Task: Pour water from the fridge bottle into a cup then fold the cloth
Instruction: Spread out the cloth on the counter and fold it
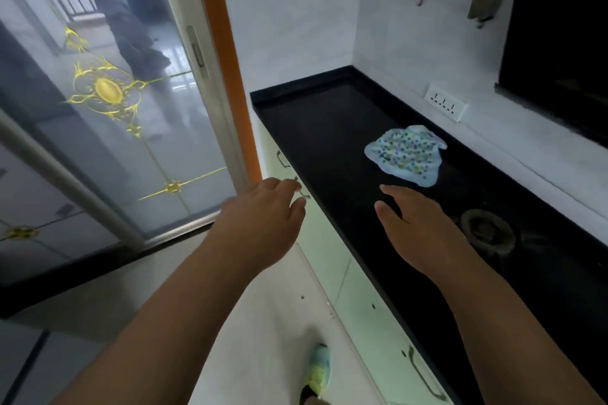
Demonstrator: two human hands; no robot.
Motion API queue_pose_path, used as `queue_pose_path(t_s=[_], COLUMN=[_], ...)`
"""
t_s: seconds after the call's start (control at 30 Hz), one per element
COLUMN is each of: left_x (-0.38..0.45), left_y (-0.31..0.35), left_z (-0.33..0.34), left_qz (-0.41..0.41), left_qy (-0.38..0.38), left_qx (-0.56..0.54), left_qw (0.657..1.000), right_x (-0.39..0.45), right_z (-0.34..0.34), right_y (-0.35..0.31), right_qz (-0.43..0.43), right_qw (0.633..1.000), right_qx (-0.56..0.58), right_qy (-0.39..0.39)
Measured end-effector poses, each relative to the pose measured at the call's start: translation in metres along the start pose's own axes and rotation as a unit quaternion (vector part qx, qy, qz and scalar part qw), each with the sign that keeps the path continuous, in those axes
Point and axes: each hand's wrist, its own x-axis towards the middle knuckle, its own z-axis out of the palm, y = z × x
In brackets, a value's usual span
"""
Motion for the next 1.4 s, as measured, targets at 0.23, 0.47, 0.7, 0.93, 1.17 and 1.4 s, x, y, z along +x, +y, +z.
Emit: queue_pose_path(t_s=[0.23,0.47,0.7,0.93,1.17,1.4], left_x=[0.140,0.281,0.403,0.483,0.519,0.521], left_y=[-0.008,0.010,0.032,0.039,0.033,0.025], left_z=[0.005,0.059,0.110,0.152,0.169,0.171], left_qz=[0.034,0.098,0.179,0.227,0.258,0.291], left_qy=[-0.027,-0.103,-0.179,-0.227,-0.248,-0.283], left_qx=[0.030,0.058,0.064,0.101,0.110,0.104], left_qw=[0.999,0.988,0.965,0.942,0.927,0.908], right_x=[0.132,0.211,0.287,0.373,0.412,0.367], right_z=[0.013,0.027,0.073,0.119,0.152,0.137], right_y=[0.016,0.055,0.110,0.136,0.150,0.092], right_qz=[0.041,0.121,0.226,0.278,0.340,0.333], right_qw=[0.999,0.992,0.974,0.954,0.927,0.938], right_qx=[0.025,0.016,0.003,-0.038,-0.077,0.024], right_qy=[0.004,0.004,-0.024,-0.105,-0.137,-0.093])
